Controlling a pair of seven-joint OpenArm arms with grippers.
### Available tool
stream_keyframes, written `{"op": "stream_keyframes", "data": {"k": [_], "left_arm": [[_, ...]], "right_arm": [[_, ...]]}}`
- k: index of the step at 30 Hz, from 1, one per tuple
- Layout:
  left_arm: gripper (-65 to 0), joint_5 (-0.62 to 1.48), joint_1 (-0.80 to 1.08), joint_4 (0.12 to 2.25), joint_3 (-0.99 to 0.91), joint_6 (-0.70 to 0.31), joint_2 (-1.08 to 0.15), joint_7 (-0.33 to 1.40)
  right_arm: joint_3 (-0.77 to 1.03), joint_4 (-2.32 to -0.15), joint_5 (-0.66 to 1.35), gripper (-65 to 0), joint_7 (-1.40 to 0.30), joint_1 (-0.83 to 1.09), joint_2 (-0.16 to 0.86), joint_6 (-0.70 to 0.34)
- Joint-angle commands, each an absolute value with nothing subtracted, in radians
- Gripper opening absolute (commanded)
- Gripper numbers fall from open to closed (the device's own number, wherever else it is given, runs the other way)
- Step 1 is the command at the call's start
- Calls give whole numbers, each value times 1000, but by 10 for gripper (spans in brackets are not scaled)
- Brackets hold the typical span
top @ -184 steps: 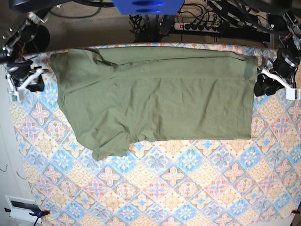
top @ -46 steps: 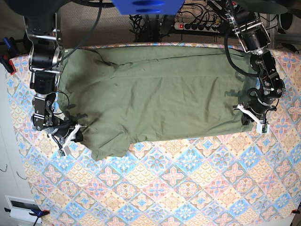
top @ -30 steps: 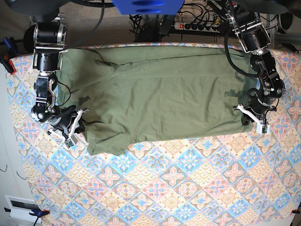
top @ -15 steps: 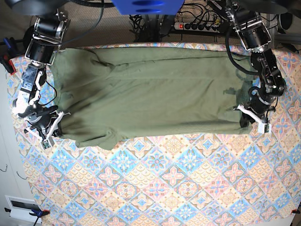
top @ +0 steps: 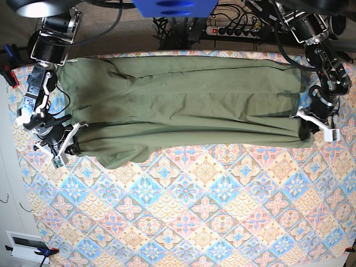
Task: Layout the t-shirt on the table in an organized manner, then fold the t-shirt properly
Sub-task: 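Lift the hem with both grippers and fold it over onto the collar edge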
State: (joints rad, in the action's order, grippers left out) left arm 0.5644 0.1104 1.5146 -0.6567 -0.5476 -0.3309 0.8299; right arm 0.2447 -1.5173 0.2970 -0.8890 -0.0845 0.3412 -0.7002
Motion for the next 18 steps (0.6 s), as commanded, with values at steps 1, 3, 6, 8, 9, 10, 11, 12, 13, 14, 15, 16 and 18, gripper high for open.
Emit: {"op": "stream_keyframes", "data": {"k": [1, 3, 6, 8, 9, 10, 11, 12, 13, 14, 15, 16, 18], "left_arm": [[-650, 572, 108, 1534, -690, -538, -357, 808], [-650, 572, 110, 1534, -702, -538, -357, 808], [-650, 573, 137, 1540, -704, -539, -358, 809], [-650, 573, 160, 1563, -704, -539, -358, 809], [-650, 573, 176, 1575, -702, -539, -358, 809], [-650, 573, 191, 1590, -700, -539, -358, 809], [-650, 573, 206, 1609, -699, -539, -355, 809], [-650, 573, 219, 1624, -697, -539, -354, 809], [-650, 573, 237, 1638, -697, -539, -354, 809], [-650, 573, 251, 1649, -697, -539, -354, 809], [-650, 573, 263, 1658, -697, -539, -354, 809], [-650, 573, 277, 1667, -697, -539, -354, 809], [-650, 582, 305, 1689, -699, -541, -354, 809]], "right_arm": [[252, -1537, 303, -643, -875, -87, 360, -698], [252, -1532, 303, -643, -875, -74, 360, -698], [252, -1532, 303, -643, -875, -47, 360, -698], [252, -1531, 303, -643, -875, -36, 360, -698], [252, -1527, 303, -643, -875, -30, 360, -698], [252, -1527, 303, -643, -875, -24, 360, -698], [252, -1527, 303, -643, -875, -18, 360, -698], [252, -1527, 303, -643, -875, -16, 360, -698], [252, -1527, 303, -643, -875, -16, 360, -698], [252, -1527, 303, -643, -875, -16, 360, -698], [252, -1527, 303, -643, -875, -13, 360, -698], [252, -1527, 303, -643, -875, -5, 360, -698], [252, -1527, 302, -643, -875, 1, 360, -698]]}}
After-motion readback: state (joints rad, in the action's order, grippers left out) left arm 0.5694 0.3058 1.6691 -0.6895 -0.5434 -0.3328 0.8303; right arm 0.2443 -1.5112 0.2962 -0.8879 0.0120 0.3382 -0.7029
